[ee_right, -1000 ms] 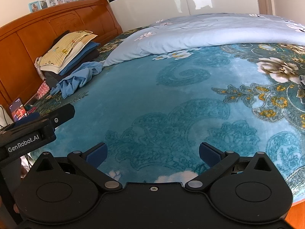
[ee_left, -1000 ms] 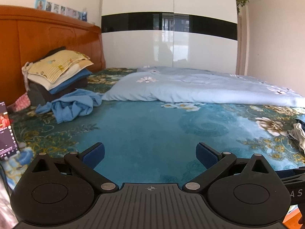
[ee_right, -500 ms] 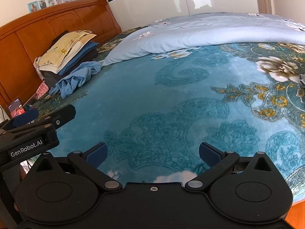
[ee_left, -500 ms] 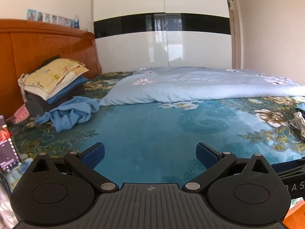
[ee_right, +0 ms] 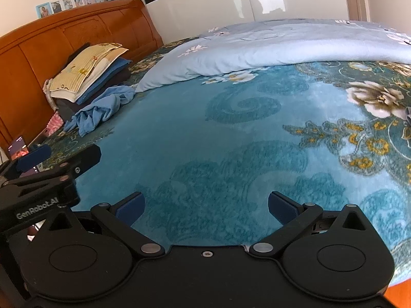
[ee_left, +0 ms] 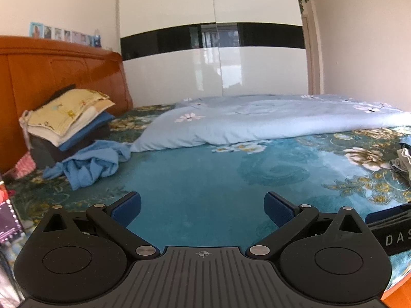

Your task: Fold clothes

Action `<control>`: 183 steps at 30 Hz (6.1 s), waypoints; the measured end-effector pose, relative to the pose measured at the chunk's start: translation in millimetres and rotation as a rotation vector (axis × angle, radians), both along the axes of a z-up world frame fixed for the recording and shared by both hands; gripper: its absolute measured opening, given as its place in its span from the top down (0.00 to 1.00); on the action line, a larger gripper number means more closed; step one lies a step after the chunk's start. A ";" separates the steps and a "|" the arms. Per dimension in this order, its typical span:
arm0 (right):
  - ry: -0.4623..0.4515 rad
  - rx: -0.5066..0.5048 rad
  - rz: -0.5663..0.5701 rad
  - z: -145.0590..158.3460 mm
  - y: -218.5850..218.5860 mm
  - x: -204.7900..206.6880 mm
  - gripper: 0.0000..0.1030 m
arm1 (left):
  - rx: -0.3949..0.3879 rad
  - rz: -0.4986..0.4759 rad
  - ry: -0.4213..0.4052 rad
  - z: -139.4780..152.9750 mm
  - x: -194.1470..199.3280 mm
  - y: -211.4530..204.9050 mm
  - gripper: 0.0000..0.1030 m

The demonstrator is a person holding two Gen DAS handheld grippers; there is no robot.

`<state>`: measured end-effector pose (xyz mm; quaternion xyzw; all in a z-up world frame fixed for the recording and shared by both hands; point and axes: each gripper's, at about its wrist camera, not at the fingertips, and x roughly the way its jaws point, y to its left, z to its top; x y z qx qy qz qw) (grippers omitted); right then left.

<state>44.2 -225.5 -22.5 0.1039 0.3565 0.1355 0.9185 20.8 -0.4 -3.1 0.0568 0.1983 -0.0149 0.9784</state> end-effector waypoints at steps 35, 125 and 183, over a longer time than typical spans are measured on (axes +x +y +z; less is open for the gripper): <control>-0.159 0.008 0.066 10.4 12.7 95.3 0.01 | -0.071 0.186 0.111 -21.6 134.7 98.6 0.00; -0.080 -0.127 0.523 -31.0 363.1 334.7 0.05 | -0.310 0.413 0.225 -66.4 196.0 237.7 0.00; -0.246 -0.162 0.482 -3.1 356.1 305.0 0.19 | -0.293 0.422 0.211 -71.8 188.5 232.4 0.00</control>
